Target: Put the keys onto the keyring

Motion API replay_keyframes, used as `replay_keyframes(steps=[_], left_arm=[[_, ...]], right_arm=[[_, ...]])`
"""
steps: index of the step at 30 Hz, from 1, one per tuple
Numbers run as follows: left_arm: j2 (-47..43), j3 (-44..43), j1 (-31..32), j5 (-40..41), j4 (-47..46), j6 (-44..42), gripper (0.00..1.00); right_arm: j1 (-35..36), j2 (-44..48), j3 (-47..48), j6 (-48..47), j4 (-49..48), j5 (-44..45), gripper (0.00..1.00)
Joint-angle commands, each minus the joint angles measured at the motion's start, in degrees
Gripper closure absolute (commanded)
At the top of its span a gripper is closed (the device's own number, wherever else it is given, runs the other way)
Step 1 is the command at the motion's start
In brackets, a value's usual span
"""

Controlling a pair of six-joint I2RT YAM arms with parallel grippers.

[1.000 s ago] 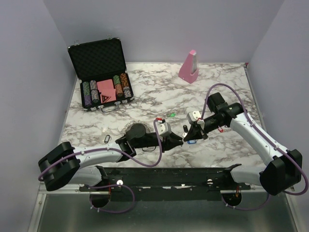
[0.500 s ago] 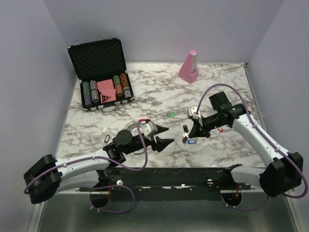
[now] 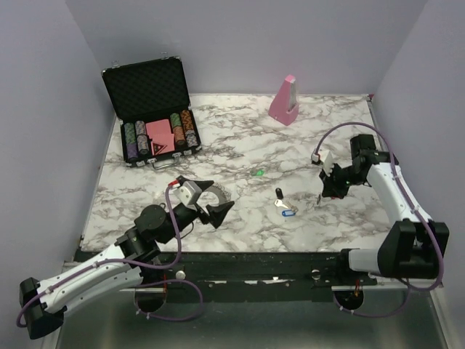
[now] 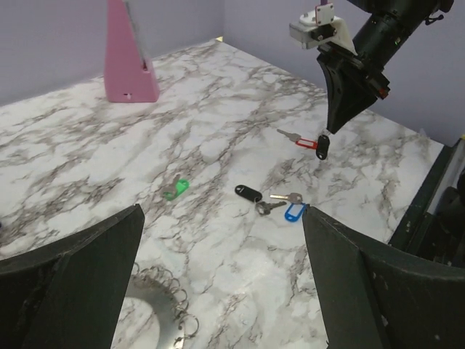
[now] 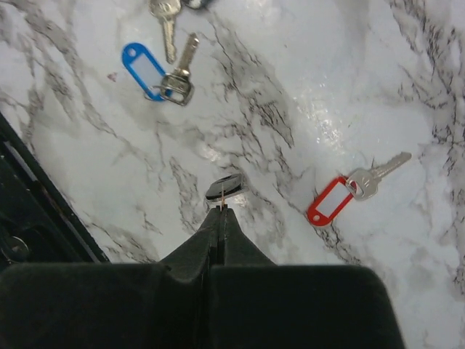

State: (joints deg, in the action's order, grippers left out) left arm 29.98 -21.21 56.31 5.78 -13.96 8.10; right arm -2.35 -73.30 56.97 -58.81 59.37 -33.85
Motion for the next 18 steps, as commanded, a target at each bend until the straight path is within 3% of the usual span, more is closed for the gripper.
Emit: replay_keyframes(steps=[1,7,18], left_arm=[[-4.6,-1.1,0.1,8.5,10.4,-1.8,0.01],[-4.8,-1.1,0.2,6.6,10.1,-1.9,0.01],[-7.9,3.5,0.5,7.7,5.8,-0.3,0.01]], right_arm=[[-0.5,-8.8,2.9,2.9,-3.7,9.3,0.99],[-0.1,-22.7,11.6,10.2,-7.4,8.8,0.99],[3.7,-32.5,18.3,17.8,-12.1,10.2,0.99]])
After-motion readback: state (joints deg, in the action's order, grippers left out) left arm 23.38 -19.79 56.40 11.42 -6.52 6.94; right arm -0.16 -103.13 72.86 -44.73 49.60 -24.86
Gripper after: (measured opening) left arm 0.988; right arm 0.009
